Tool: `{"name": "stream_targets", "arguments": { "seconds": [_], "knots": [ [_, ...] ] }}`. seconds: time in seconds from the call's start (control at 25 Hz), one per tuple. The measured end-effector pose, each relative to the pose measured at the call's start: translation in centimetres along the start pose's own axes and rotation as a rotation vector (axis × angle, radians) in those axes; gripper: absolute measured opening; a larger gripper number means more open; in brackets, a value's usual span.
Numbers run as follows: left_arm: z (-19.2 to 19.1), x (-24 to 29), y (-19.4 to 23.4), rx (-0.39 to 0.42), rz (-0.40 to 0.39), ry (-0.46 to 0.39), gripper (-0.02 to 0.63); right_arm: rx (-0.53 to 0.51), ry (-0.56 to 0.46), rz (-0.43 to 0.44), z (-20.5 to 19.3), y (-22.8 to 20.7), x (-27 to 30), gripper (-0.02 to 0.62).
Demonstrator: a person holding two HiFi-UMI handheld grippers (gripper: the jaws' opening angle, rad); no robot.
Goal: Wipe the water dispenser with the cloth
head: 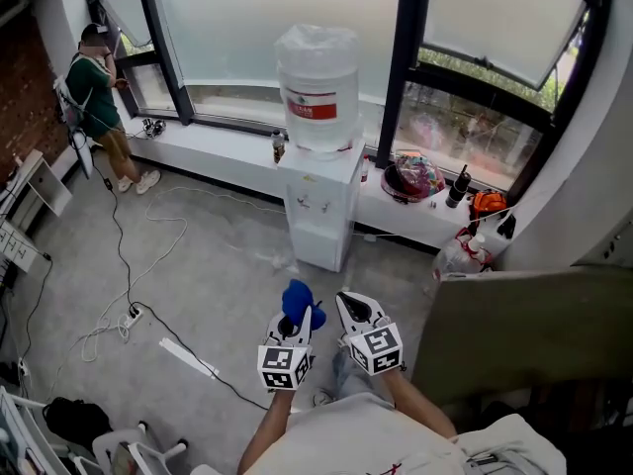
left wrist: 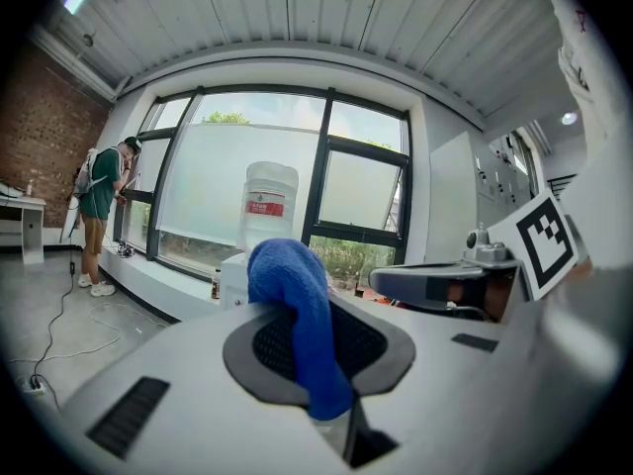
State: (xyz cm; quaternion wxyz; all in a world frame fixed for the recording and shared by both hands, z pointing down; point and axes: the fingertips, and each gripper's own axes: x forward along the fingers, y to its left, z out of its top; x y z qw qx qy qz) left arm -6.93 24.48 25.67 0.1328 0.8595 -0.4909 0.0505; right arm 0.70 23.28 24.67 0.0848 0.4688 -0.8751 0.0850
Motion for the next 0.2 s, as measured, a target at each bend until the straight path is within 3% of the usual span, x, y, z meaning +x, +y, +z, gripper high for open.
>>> {"name": "stream_targets", "arguments": {
  "seconds": [0.2],
  "knots": [
    [-0.20,-0.03,0.15,-0.003,0.000,0.008,0.052,-0.001,-0.001,0.004,0.14,0.39,0.30,0.014]
  ]
}}
